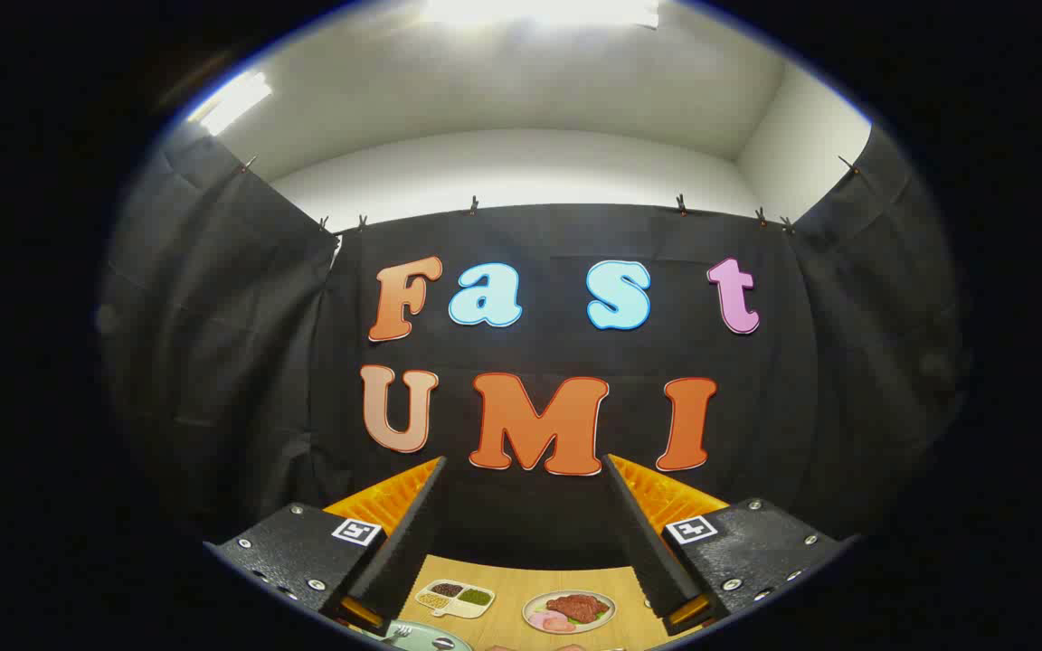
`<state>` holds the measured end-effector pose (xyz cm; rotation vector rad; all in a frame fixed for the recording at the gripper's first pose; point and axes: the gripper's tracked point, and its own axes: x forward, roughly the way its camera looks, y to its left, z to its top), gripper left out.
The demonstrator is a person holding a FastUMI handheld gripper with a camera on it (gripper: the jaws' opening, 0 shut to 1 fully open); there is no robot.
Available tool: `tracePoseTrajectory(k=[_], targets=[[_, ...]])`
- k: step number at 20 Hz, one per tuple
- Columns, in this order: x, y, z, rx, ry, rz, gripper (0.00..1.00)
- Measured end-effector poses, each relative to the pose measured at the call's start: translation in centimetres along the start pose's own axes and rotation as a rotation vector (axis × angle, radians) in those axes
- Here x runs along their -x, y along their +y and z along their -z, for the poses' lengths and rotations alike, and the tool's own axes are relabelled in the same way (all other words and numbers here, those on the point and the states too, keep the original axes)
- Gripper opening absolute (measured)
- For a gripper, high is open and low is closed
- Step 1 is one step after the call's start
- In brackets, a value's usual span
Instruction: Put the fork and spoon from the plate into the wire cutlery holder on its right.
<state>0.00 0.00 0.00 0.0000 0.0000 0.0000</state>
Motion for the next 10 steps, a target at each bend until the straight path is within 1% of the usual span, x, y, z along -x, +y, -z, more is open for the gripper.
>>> tracePoseTrajectory(k=[5,10], targets=[[-0.47,0.02,-0.61,0.006,-0.009,0.000,0.98],[-0.79,0.81,-0.31,0.000,0.006,-0.021,0.98]])
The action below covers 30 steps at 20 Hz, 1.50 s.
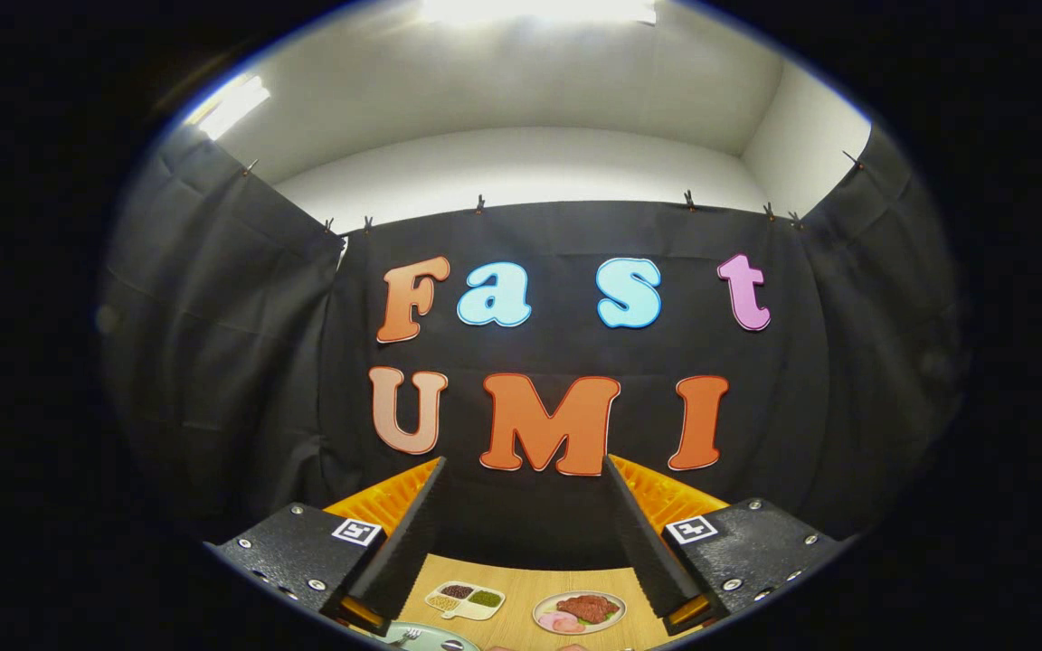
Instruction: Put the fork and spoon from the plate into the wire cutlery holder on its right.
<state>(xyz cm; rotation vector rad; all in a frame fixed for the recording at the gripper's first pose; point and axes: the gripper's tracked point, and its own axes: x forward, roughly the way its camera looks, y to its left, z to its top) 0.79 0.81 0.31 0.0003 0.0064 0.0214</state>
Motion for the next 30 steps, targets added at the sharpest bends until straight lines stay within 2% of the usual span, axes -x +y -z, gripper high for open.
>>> tracePoseTrajectory(k=[6,14,21,26,30], targets=[[-0.3,2.3,1.6,0.015,0.041,-0.046,0.98],[-0.4,5.7,9.2,-0.015,0.257,-0.130,0.98],[1.2,9.3,19.5,-0.040,0.576,-0.202,0.98],[3.7,11.0,26.9,-0.037,0.842,-0.218,0.99],[6.0,11.8,32.4,0.019,1.042,-0.217,0.98]])
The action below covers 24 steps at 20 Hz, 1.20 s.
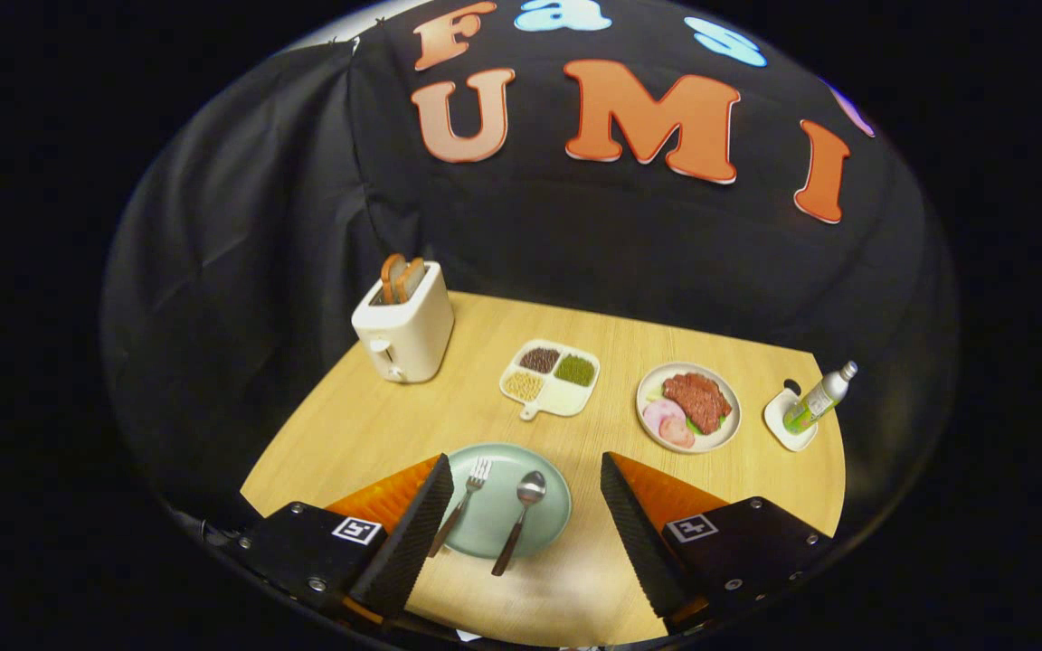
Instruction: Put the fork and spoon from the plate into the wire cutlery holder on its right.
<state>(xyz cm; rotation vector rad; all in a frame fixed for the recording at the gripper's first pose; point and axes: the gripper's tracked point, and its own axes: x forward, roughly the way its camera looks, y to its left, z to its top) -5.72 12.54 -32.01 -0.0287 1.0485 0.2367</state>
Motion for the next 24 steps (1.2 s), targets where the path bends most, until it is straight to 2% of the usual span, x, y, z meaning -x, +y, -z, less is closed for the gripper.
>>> tracePoseTrajectory(k=[3,13,17,21,23,24], targets=[[-1.7,0.1,4.6,-0.021,0.194,0.006,0.97],[-7.5,2.5,12.5,-0.097,0.486,-0.033,0.86],[-9.5,3.3,15.5,-0.154,0.610,-0.034,0.75],[-11.9,2.8,17.3,-0.196,0.659,0.007,0.62],[-12.7,2.9,18.0,-0.226,0.677,0.018,0.53],[-13.0,3.1,18.2,-0.246,0.684,0.019,0.44]])
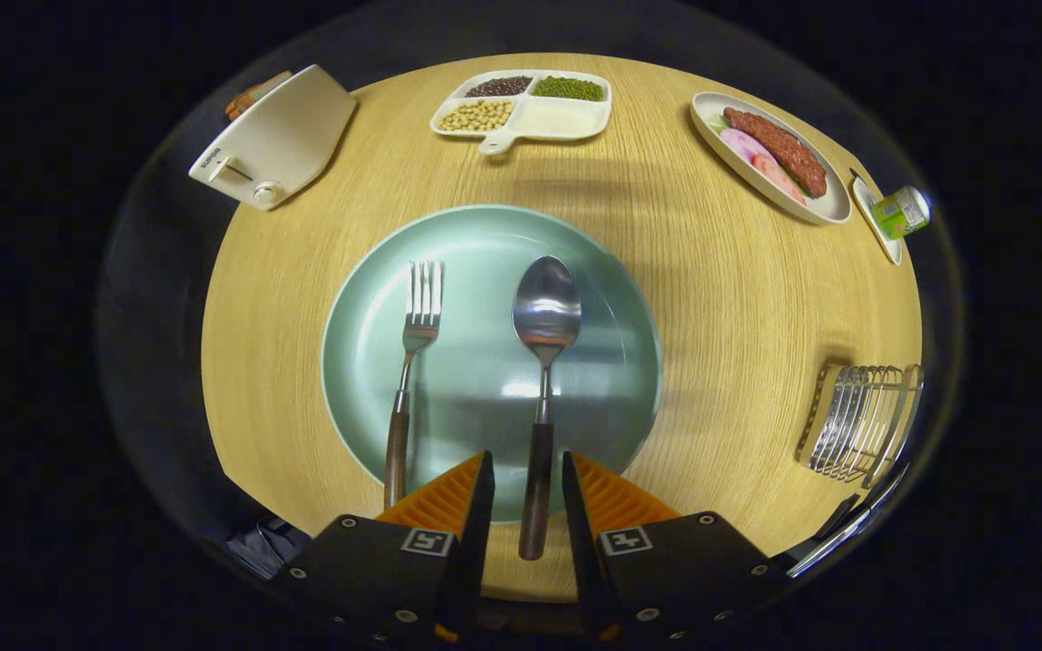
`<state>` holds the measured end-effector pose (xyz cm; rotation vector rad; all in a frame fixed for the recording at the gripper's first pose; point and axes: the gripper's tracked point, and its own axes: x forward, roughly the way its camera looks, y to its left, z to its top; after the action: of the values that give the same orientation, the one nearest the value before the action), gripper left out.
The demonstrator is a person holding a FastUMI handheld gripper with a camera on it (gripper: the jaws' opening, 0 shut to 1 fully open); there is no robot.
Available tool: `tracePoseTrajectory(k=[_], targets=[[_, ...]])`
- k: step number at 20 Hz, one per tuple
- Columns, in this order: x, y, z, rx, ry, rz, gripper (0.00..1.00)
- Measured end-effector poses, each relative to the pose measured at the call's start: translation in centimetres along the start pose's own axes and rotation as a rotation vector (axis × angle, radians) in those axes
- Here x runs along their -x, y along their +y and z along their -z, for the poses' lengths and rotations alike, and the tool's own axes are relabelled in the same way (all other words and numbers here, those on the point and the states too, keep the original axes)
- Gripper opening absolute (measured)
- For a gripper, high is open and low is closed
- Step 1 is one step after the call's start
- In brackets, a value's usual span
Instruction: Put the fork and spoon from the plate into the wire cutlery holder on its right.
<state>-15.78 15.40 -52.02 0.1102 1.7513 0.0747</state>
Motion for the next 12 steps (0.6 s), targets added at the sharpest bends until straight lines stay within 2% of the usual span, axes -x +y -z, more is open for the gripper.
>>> tracePoseTrajectory(k=[2,4,7,12], targets=[[-0.4,-0.1,-0.6,-0.019,-0.019,0.011,0.29],[-1.0,-0.7,-1.3,-0.015,-0.056,0.045,0.18],[-1.6,-1.6,-1.7,-0.016,-0.074,0.093,0.14],[-1.5,-1.8,-2.1,0.035,-0.118,0.102,0.07]])
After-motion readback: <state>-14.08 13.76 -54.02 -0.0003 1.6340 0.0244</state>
